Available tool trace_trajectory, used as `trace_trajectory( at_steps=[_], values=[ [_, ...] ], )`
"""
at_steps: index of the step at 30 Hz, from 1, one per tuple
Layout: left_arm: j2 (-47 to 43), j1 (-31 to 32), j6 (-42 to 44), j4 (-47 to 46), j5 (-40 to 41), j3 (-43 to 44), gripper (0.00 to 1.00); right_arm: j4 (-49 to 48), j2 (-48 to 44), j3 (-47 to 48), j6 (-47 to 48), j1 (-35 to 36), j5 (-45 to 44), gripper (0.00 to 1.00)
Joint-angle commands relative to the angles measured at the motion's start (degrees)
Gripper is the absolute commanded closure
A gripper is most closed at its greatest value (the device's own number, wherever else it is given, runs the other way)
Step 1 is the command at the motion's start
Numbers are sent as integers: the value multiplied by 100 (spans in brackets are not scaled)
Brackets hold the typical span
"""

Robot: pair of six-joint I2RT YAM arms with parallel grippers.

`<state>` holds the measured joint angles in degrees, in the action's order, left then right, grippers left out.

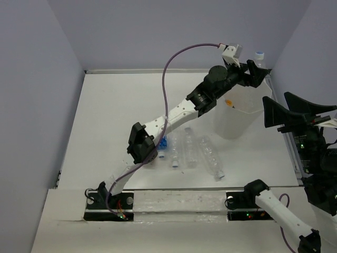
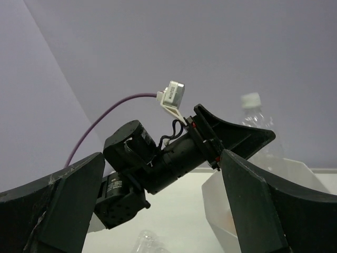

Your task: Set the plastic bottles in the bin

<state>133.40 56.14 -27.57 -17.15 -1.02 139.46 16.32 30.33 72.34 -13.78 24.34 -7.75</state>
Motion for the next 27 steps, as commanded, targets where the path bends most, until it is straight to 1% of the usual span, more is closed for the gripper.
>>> trace_trajectory(
  at_steps=[1, 3, 4, 6, 7, 8, 10, 12, 13, 14, 15, 16, 17, 19, 20, 21, 22, 23, 24, 25, 26, 27],
  values=[
    [-708, 46, 656, -615, 364, -137, 1, -41, -115, -9, -37, -26, 107, 4],
    [-946, 38, 928, -510, 470, -252, 1, -50, -106, -35, -37, -26, 98, 4],
    [-1209, 29, 1216, -378, 540, -409, 1, -41, -106, -70, -37, -26, 107, 4],
    [-1674, -24, 1490, -307, 506, -690, 1, -50, -115, -105, -81, -26, 98, 4],
    [-1808, -59, 1535, -272, 454, -970, 1, -58, -115, -132, -90, -26, 98, 4],
    [-1931, -94, 1579, -176, 427, -1060, 1, -50, -123, -149, -98, -26, 98, 4],
    [-2334, -129, 1719, 289, 610, -1236, 1, -58, -123, -158, -99, -26, 98, 4],
    [-2703, -156, 1860, 675, 743, -1841, 1, -23, -115, -193, -90, -26, 89, 4],
    [-3158, -182, 1887, 782, 856, -2461, 1, -6, -115, -220, -72, -26, 89, 4],
    [-3415, -182, 1887, 879, 910, -2824, 1, 12, -115, -272, -72, -26, 81, 4],
    [-4018, -182, 1870, 1036, 945, -3263, 1, 47, -89, -307, -72, -26, 72, 4],
    [-4346, -174, 1826, 1125, 998, -3693, 1, 82, -54, -343, -81, -26, 80, 5],
    [-4662, -182, 1765, 1222, 1094, -4594, 1, 117, -10, -378, -90, -26, 115, 5],
    [-5322, -182, 1440, 1598, 1392, -5495, 1, 248, 200, -465, -116, -26, 255, 5],
    [-5934, -191, 1317, 1705, 1742, -6283, 1, 275, 280, -501, -151, -26, 448, 5],
    [-6227, -200, 942, 2254, 1963, -6630, 1, 302, 359, -579, -177, -26, 537, 5],
    [-6743, -209, 686, 2555, 2348, -6912, 1, 302, 464, -624, -238, -26, 685, 5],
    [-6975, -235, 422, 2819, 2491, -7445, 1, 285, 491, -668, -274, -26, 722, 5],
    [-7203, -252, 158, 3101, 2597, -7703, 1, 258, 509, -738, -300, -26, 731, 5],
    [-7571, -305, -358, 3608, 2659, -8149, 1, 180, 518, -869, -370, -26, 731, 5],
    [-7714, -331, -606, 3848, 2642, -8337, 1, 135, 518, -940, -406, -26, 914, 6],
    [-7915, -401, -1044, 4320, 2546, -8512, 1, 57, 509, -1062, -467, -26, 985, 6]
  ],
)
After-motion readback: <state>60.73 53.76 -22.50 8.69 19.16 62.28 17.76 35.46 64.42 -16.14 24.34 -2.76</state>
